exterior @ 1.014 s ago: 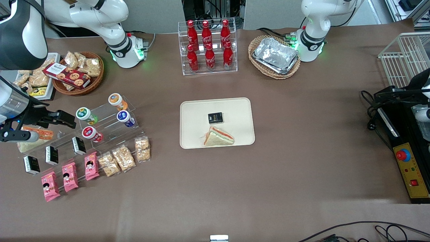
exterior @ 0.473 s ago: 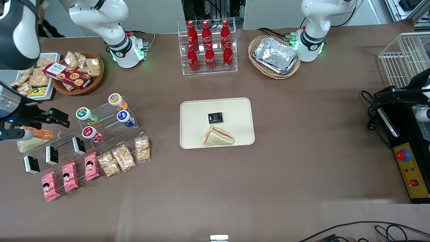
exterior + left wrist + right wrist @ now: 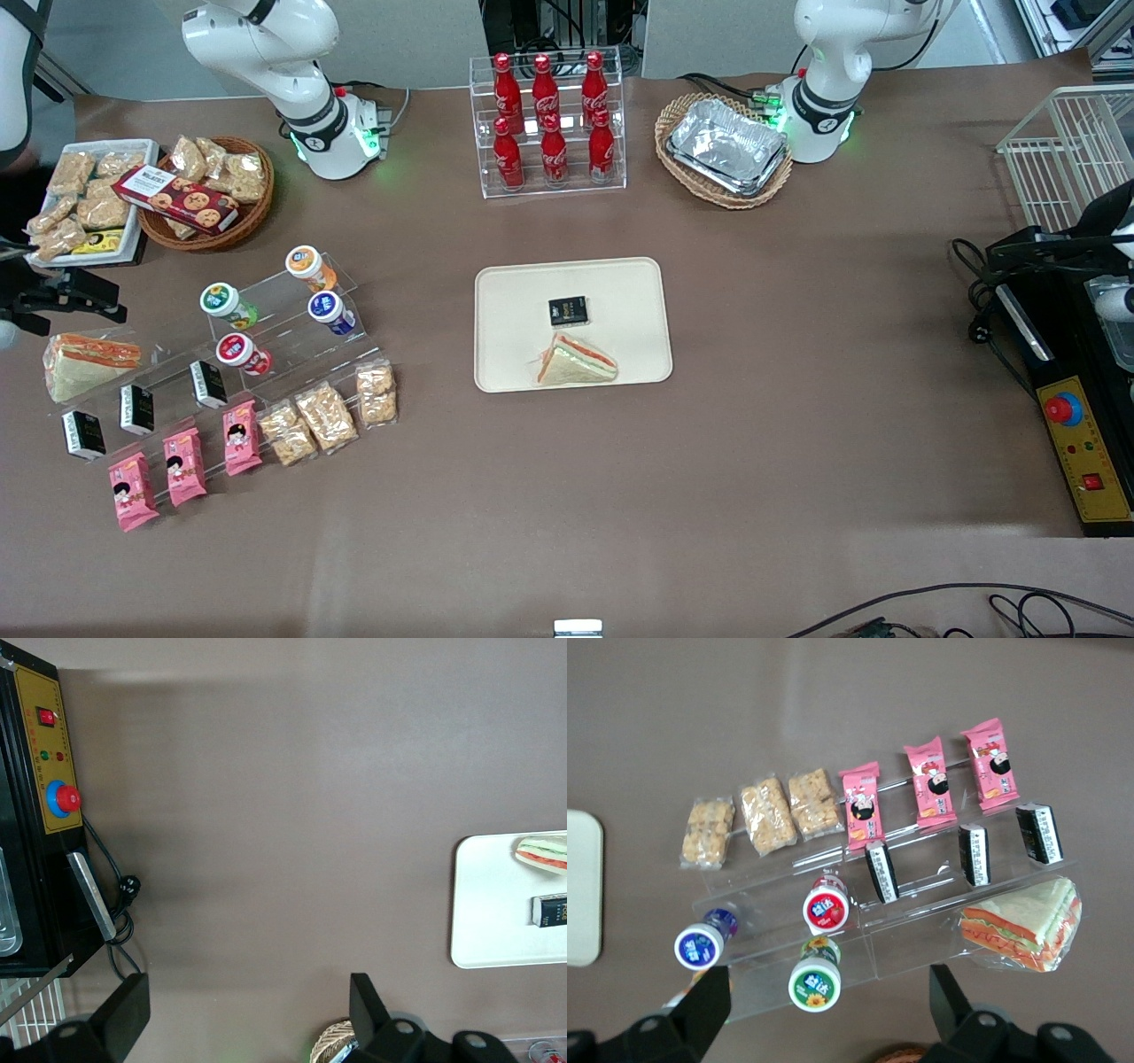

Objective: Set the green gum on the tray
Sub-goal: 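Move the right gripper over the acrylic rack toward the green-lidded bottle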

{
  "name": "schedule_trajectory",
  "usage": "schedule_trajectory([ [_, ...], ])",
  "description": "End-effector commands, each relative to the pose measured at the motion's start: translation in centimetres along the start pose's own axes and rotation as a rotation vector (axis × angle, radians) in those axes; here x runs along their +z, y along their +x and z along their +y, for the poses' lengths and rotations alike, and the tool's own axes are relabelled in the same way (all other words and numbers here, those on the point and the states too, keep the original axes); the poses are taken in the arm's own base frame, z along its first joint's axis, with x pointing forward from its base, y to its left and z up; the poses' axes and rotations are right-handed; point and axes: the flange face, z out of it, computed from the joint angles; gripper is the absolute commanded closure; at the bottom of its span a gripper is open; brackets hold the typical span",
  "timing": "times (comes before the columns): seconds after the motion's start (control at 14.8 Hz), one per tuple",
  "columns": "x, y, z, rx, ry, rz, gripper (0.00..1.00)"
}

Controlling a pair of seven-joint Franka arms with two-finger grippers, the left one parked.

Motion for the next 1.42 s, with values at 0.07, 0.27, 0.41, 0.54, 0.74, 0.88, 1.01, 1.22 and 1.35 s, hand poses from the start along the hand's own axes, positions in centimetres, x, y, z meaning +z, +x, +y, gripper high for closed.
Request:
schedule_trajectory([
  [0.07, 3.2, -3.2, 0.6, -0.049, 0.043, 0.020, 0.00],
  [0.27, 7.0, -4.3, 0.4, -0.050, 0.051, 0.014, 0.00],
  [0.41, 9.2, -5.5, 0.2, -0.050, 0.052, 0.032, 0.00],
  [0.54, 11.3, -6.8, -0.4, -0.053, 0.057, 0.039, 0.00],
  [0.74, 14.3, -8.6, -1.0, -0.046, 0.064, 0.046, 0.00],
  [0.88, 15.7, -9.5, -1.3, -0.044, 0.068, 0.045, 0.00],
  [1.01, 16.7, -10.1, -1.4, -0.042, 0.070, 0.046, 0.00],
  [1.22, 17.5, -10.4, -1.6, -0.042, 0.072, 0.037, 0.00],
  [1.35, 18.0, -10.5, -1.7, -0.041, 0.071, 0.040, 0.00],
])
